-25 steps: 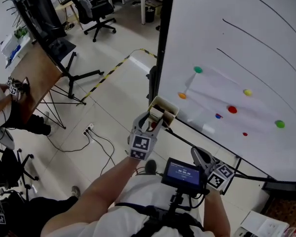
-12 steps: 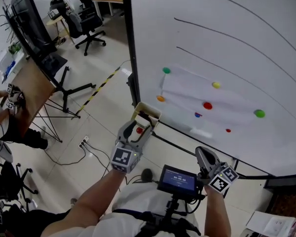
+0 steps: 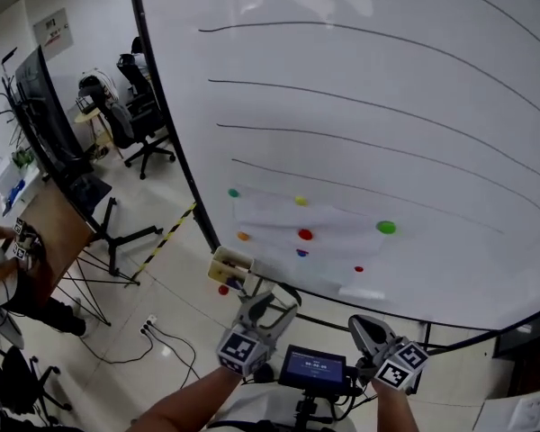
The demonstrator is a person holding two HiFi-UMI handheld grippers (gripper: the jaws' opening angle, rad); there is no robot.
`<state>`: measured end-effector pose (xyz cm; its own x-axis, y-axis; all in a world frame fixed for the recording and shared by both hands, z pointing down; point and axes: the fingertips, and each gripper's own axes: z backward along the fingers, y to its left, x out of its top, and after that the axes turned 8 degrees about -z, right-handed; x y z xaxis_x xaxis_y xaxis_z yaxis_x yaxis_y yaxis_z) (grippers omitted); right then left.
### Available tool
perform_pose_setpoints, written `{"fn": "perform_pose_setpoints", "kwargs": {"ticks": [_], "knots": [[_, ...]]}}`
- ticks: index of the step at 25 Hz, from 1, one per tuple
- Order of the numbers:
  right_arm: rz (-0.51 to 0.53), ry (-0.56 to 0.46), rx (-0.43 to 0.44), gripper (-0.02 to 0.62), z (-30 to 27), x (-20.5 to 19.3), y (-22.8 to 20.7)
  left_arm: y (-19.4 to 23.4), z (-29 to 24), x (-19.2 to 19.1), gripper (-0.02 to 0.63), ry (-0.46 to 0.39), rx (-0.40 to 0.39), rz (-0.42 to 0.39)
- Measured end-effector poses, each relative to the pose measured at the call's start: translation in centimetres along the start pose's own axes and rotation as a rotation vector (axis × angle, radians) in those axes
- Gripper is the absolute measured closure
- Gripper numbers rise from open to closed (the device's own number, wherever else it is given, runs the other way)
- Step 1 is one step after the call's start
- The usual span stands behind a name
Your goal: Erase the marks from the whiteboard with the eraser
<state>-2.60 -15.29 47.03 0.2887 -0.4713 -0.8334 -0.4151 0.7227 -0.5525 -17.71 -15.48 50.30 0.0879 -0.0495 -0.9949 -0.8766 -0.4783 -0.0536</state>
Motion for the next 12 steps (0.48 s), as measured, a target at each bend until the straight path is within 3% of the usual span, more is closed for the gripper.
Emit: {"fn": "perform_pose_setpoints", "kwargs": {"ticks": [5, 12], "knots": [[0.006, -0.053, -0.003, 0.578, 4.2, 2.1, 0.1, -4.9, -1.0, 1.7, 0.347, 0.003, -0.107, 0.041], [0.057, -0.123, 0.036, 0.578, 7.9, 4.9, -0.5, -8.3, -3.1, 3.4, 0.348, -0.062, -0.114, -0.01]]}}
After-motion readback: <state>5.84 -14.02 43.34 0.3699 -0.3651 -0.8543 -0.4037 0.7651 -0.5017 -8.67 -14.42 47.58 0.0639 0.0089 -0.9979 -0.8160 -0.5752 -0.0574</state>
